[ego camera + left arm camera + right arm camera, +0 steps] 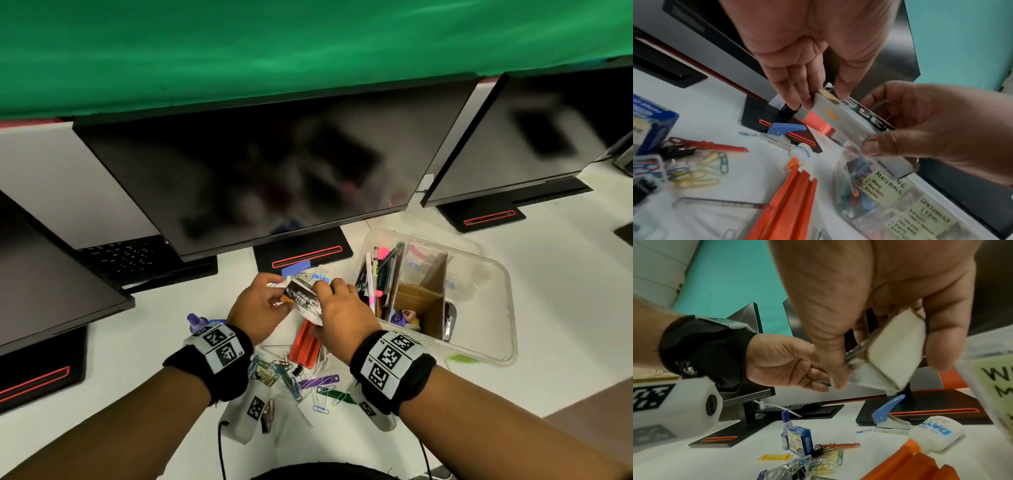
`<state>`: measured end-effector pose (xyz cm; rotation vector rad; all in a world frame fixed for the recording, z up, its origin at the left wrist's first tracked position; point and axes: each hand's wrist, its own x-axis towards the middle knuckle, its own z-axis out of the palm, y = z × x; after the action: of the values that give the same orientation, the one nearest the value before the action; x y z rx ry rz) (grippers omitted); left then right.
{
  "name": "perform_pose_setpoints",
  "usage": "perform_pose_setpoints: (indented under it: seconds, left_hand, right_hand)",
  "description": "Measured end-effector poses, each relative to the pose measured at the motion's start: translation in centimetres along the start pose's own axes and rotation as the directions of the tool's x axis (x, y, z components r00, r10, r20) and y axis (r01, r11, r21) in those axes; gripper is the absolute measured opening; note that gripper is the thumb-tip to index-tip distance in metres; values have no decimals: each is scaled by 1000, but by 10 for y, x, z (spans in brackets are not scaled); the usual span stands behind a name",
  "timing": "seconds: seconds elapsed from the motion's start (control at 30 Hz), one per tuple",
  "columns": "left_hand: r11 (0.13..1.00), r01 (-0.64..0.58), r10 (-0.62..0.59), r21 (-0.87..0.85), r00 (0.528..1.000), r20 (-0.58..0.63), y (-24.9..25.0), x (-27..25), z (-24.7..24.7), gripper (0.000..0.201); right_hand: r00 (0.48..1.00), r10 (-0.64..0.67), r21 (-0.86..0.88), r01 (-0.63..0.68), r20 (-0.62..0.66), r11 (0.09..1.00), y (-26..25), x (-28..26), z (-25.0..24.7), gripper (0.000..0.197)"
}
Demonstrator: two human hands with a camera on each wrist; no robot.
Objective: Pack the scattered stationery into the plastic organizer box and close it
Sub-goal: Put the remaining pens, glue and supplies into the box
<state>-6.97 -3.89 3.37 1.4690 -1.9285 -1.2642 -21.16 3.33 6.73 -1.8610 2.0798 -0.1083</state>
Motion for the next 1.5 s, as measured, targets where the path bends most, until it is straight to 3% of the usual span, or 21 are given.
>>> perform_pose_setpoints:
  seconds: [0.13, 0.27, 0.47, 0.6, 0.67, 0.77, 0.87, 1.1, 1.33, 1.5]
  left_hand:
    - [998, -46, 51, 50, 994, -102, 12, -1, -5, 19]
    - [987, -132, 139, 89, 987, -81, 29, -5, -4, 20]
    - [944, -330, 328, -19, 943, -65, 56, -5, 4, 25]
    - [880, -459, 468, 125, 882, -59, 51, 2, 17, 28]
    - [854, -436, 435, 283, 898, 70, 36, 11, 23, 26]
    - [783, -369, 243, 501, 923, 300, 10, 20, 29, 23]
    - [732, -291, 52, 615, 925, 376, -3, 19, 37, 30]
    - [643, -166, -165, 748, 923, 346, -13, 19, 72, 76]
    - [650, -81, -225, 755, 929, 293, -10, 21, 91, 84]
    - [668, -78, -230, 740, 925, 304, -12, 20, 86, 87]
  right_hand:
    - [1000, -12, 77, 11, 11, 997, 0, 0, 0, 85]
    - [997, -29, 106, 22, 69, 994, 0, 0, 0, 102]
    - [993, 46, 277, -15, -106, 961, 16, 1, -34, 63]
    - [926, 242, 400, -112, -291, 910, 54, -4, -75, 59]
    - [869, 357, 477, -165, -344, 863, 80, -9, -92, 54]
    - [785, 464, 514, -221, -410, 829, 123, -15, -104, 50]
    - [726, 522, 476, -300, -448, 826, 163, -17, -97, 43]
    - [684, 588, 363, -465, -432, 807, 203, -3, -98, 35]
    - [658, 728, 380, -635, -190, 673, 215, 12, -80, 48]
    - [679, 732, 281, -694, -50, 663, 214, 29, -78, 54]
